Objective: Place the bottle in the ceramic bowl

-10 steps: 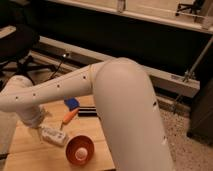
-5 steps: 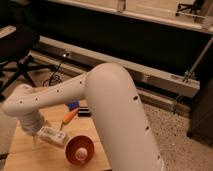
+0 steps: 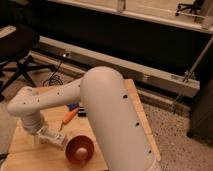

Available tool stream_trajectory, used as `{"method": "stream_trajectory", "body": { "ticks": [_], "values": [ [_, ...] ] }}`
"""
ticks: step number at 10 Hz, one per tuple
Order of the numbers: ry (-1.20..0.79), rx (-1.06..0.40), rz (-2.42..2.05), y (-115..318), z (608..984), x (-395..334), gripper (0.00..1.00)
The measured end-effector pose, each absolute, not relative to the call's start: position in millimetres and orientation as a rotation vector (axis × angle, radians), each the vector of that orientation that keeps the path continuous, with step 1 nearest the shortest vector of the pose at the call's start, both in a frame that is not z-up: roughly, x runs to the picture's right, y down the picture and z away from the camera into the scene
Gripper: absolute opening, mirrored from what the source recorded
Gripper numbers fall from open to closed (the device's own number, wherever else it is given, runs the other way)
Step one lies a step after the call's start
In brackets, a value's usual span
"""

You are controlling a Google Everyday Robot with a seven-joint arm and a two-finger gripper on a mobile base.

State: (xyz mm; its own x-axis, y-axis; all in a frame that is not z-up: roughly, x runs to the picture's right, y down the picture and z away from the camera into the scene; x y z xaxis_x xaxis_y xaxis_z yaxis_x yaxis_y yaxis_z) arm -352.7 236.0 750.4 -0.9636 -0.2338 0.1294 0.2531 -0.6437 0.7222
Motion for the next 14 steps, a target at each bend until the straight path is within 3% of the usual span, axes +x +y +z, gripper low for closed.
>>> {"method": "stream_trajectory", "body": {
  "ticks": [8,9,14],
  "values": [
    [-1.170,-0.056,-2.725,251.6,762.1,-363.4,0.72],
    [-1.186,-0.070,-2.722,255.3,762.6,-360.2,0.68],
    [-1.235,-0.095,-2.707,243.7,755.6,-349.2,0.20]
  ]
}}
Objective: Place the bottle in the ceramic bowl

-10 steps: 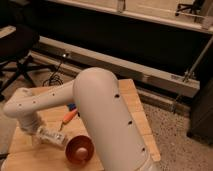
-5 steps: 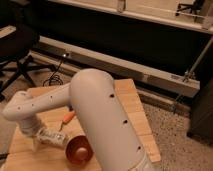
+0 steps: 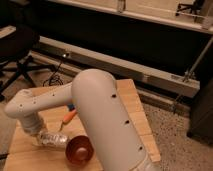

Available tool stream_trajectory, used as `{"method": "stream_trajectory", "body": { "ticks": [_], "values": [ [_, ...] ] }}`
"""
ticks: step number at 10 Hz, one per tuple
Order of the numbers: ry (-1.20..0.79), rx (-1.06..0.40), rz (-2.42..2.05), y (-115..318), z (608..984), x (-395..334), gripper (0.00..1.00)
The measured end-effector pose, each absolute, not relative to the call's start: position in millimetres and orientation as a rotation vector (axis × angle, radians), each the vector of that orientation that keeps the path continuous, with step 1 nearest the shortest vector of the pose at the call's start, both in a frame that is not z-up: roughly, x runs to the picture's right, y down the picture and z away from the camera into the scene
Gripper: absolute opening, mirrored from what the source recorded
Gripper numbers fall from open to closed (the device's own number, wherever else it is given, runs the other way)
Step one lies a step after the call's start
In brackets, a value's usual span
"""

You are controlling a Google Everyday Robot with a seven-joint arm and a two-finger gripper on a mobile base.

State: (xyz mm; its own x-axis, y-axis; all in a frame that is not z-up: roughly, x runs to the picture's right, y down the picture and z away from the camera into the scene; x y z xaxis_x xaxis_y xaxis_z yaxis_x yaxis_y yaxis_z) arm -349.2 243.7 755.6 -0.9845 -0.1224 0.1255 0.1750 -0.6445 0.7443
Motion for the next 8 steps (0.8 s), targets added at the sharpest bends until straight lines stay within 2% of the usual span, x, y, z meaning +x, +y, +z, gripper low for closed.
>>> {"method": "stream_trajectory", "body": {
  "ticks": [2,3,4,6,8],
  "values": [
    [-1.247,-0.025,-2.659,211.7,737.1,-350.2,0.02],
    [-1.239,0.052,-2.598,188.7,725.5,-354.2,0.00],
    [-1.199,0.172,-2.497,146.4,705.8,-355.0,0.00],
    [-1.123,0.316,-2.343,79.3,668.0,-339.4,0.00],
    [-1.075,0.378,-2.172,33.9,623.7,-292.5,0.00]
  ]
}}
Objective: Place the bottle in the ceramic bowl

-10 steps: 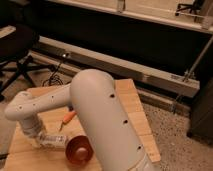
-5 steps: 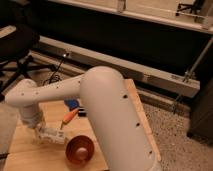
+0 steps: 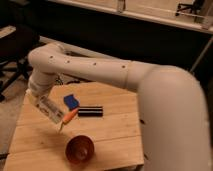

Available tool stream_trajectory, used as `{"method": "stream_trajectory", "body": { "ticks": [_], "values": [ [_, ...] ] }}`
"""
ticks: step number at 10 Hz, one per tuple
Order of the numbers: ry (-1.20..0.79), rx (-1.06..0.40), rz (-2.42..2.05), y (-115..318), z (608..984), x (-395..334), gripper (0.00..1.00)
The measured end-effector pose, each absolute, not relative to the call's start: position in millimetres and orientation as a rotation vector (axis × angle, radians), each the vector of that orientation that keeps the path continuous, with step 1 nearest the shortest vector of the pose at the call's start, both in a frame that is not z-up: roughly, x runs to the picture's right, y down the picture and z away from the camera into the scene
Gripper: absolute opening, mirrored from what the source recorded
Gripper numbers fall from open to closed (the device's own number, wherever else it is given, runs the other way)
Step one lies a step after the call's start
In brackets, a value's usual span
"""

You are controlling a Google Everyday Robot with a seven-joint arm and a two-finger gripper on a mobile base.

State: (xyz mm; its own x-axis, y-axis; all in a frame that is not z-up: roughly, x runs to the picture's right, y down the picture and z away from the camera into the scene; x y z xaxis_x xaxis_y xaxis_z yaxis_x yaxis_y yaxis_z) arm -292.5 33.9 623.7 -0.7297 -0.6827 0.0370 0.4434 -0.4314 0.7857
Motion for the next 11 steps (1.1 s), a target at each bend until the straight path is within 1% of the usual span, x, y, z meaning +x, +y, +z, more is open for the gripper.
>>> {"method": "stream_trajectory", "body": {
  "ticks": [2,3,5,7,9,11],
  "values": [
    [-1.098,0.372,-2.038,37.2,599.5,-255.6,0.00],
    [-1.134,0.368,-1.955,48.3,586.3,-239.7,0.00],
    [-1.235,0.369,-1.813,88.0,567.0,-224.0,0.00],
    [-1.286,0.397,-1.767,125.8,570.2,-218.6,0.00],
    [-1.313,0.423,-1.806,158.7,588.1,-215.9,0.00],
    [-1.329,0.407,-1.863,185.2,610.6,-203.7,0.00]
  ]
}}
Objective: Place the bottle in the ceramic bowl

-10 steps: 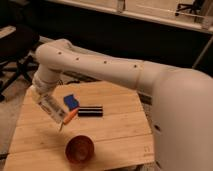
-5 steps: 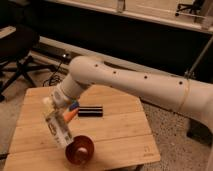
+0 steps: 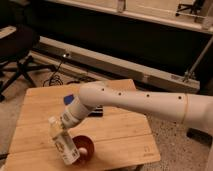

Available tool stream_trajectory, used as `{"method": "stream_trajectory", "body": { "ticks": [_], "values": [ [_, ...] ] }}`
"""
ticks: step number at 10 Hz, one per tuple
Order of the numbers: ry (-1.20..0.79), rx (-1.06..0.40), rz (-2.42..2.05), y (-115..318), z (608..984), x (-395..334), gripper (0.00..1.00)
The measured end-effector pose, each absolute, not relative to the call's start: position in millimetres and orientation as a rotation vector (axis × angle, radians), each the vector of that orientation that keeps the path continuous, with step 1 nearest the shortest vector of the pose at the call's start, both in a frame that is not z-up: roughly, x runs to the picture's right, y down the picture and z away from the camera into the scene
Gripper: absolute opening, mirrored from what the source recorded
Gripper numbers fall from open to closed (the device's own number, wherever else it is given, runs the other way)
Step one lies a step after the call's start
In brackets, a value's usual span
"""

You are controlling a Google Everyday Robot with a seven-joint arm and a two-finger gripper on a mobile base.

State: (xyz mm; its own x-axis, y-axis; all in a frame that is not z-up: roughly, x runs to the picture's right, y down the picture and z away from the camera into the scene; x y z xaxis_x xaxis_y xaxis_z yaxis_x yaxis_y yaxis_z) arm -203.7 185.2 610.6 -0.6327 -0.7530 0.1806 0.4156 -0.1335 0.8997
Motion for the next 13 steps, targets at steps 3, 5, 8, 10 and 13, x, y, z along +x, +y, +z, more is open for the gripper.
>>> {"method": "stream_trajectory", "body": {
  "ticks": [3,5,8,10,13],
  "values": [
    [-1.381,0.330,-1.899,220.6,631.8,-182.0,0.09],
    [-1.382,0.296,-1.906,228.2,641.0,-172.1,0.27],
    [-1.319,0.287,-1.916,213.5,652.0,-170.6,0.57],
    [-1.282,0.311,-1.914,197.5,653.0,-177.9,0.75],
    [-1.292,0.334,-1.897,192.7,646.8,-188.5,0.80]
  ]
}}
